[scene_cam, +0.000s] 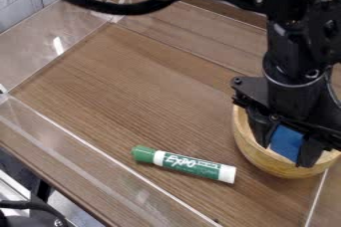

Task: Put the blue block in the brown bowl

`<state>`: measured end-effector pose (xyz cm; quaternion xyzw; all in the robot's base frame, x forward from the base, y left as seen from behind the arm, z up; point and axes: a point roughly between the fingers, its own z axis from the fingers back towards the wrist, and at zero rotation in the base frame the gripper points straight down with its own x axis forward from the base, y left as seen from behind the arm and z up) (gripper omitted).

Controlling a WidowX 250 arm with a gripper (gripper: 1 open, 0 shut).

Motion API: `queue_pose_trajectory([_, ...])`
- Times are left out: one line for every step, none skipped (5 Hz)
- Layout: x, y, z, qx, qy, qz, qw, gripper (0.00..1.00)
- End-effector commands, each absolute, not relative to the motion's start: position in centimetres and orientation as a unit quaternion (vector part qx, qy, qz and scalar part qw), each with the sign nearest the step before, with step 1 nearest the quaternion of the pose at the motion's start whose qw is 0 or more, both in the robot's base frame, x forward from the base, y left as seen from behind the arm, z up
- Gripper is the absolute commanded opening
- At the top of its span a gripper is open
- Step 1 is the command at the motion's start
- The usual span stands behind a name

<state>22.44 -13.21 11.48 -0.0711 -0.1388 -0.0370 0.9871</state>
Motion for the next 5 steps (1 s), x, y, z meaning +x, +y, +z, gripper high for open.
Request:
queue_pose_trajectory([23.05,-13.18,12.21,-0.082,-0.152,-0.032,0.984,0.00])
queue_pose_trajectory([23.10,-13.11,12.11,-0.084,-0.149,-0.031,0.985,0.00])
queue_pose_trajectory([23.15,-13.06,11.96,-0.086,-0.145,-0.030,0.985,0.00])
queue_pose_trajectory([23.23,-13.00,11.83,-0.088,-0.142,-0.029,0.985,0.00])
queue_pose_trajectory([23.33,-12.93,11.72,-0.090,-0.140,-0.029,0.986,0.00])
